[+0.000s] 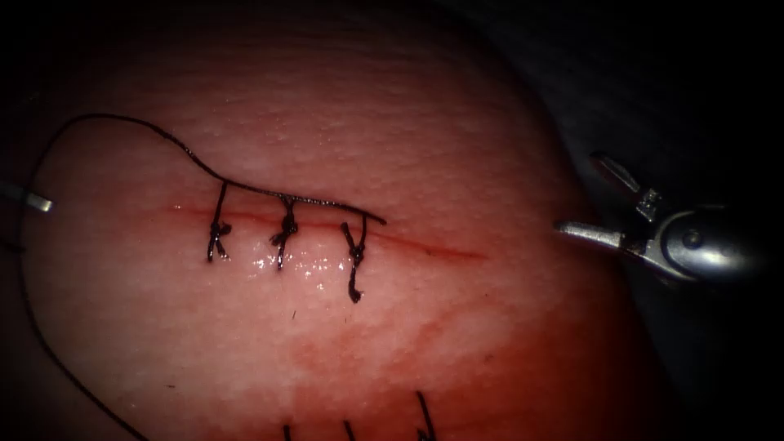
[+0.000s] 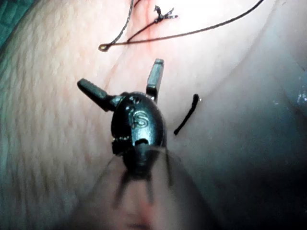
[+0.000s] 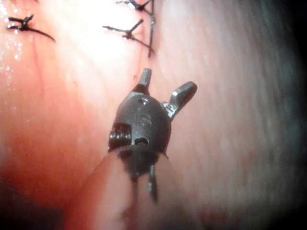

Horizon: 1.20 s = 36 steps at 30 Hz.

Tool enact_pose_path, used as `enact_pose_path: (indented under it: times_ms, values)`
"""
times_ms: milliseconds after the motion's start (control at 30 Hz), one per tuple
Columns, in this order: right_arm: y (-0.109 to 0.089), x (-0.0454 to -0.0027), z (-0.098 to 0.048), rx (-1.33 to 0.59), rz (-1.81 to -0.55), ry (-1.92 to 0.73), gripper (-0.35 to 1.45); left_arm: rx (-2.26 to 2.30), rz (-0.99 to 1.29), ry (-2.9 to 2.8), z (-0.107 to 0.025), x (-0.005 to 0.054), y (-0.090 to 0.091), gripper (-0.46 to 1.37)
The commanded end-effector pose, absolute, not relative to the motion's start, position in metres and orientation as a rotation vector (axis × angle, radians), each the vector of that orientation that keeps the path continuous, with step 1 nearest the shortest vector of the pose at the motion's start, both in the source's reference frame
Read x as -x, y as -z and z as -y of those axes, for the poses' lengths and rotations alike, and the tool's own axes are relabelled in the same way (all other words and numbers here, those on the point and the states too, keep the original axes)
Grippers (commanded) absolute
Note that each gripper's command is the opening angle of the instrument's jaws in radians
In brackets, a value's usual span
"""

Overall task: Wound Closure
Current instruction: Set the cut suture end down from the left hand

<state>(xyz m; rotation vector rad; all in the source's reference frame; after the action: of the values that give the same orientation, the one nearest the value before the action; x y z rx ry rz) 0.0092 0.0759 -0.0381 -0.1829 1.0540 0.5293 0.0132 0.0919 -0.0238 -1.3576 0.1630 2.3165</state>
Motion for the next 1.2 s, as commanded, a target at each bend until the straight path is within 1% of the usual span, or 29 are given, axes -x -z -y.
enact_pose_path:
  times_ms: [33, 67, 133, 233, 267, 333, 400, 533, 567, 600, 633, 700, 767, 833, 933, 1000, 1033, 1100, 1200]
  values:
    - [0.038, -0.0092, -0.076, 0.178, -1.055, -0.526, 1.27, 1.320, -0.181, -2.325, -0.092, -0.0135, 0.024, 0.93]
    - [0.038, -0.0093, -0.076, 0.181, -1.054, -0.521, 1.27, 1.313, -0.194, -2.339, -0.092, -0.0138, 0.024, 0.96]
    - [0.038, -0.0093, -0.076, 0.179, -1.053, -0.520, 1.27, 1.285, -0.211, -2.386, -0.091, -0.0139, 0.023, 1.10]
    - [0.038, -0.0093, -0.076, 0.177, -1.052, -0.518, 1.27, 1.263, -0.199, -2.430, -0.091, -0.0138, 0.023, 1.19]
    - [0.038, -0.0093, -0.076, 0.177, -1.052, -0.518, 1.26, 1.250, -0.182, -2.449, -0.091, -0.0138, 0.024, 1.27]
    - [0.038, -0.0093, -0.076, 0.180, -1.051, -0.513, 1.26, 1.245, -0.186, -2.467, -0.091, -0.0138, 0.024, 1.28]
    - [0.038, -0.0093, -0.076, 0.180, -1.051, -0.513, 1.26, 1.239, -0.196, -2.466, -0.091, -0.0138, 0.025, 1.24]
    - [0.038, -0.0091, -0.076, 0.179, -1.052, -0.512, 1.26, 1.187, -0.340, -2.508, -0.092, -0.0144, 0.028, 1.16]
    - [0.038, -0.0091, -0.076, 0.179, -1.052, -0.512, 1.26, 1.166, -0.365, -2.525, -0.092, -0.0145, 0.028, 1.12]
    - [0.038, -0.0090, -0.076, 0.178, -1.052, -0.511, 1.26, 1.127, -0.392, -2.544, -0.092, -0.0148, 0.029, 0.98]
    - [0.038, -0.0090, -0.076, 0.178, -1.053, -0.511, 1.25, 1.074, -0.417, -2.561, -0.091, -0.0152, 0.030, 0.89]
    - [0.038, -0.0089, -0.076, 0.181, -1.053, -0.505, 1.25, 1.017, -0.434, -2.587, -0.090, -0.0160, 0.032, 0.83]
    - [0.038, -0.0089, -0.076, 0.180, -1.053, -0.505, 1.25, 1.003, -0.438, -2.598, -0.089, -0.0167, 0.034, 0.82]
    - [0.038, -0.0089, -0.076, 0.180, -1.053, -0.505, 1.24, 0.984, -0.439, -2.602, -0.089, -0.0170, 0.035, 0.76]
    - [0.039, -0.0089, -0.076, 0.179, -1.053, -0.506, 1.24, 1.088, -0.390, -2.557, -0.088, -0.0163, 0.038, 0.54]
    - [0.039, -0.0089, -0.076, 0.179, -1.053, -0.506, 1.24, 1.191, -0.341, -2.499, -0.088, -0.0148, 0.039, 0.36]
    - [0.039, -0.0089, -0.076, 0.176, -1.051, -0.505, 1.24, 1.225, -0.322, -2.475, -0.087, -0.0142, 0.039, 0.36]
    - [0.039, -0.0089, -0.076, 0.154, -1.039, -0.495, 1.19, 1.342, -0.254, -2.394, -0.087, -0.0115, 0.040, 0.41]
    - [0.039, -0.0089, -0.076, 0.141, -1.034, -0.488, 1.16, 1.457, -0.129, -2.342, -0.086, -0.0069, 0.040, 0.40]
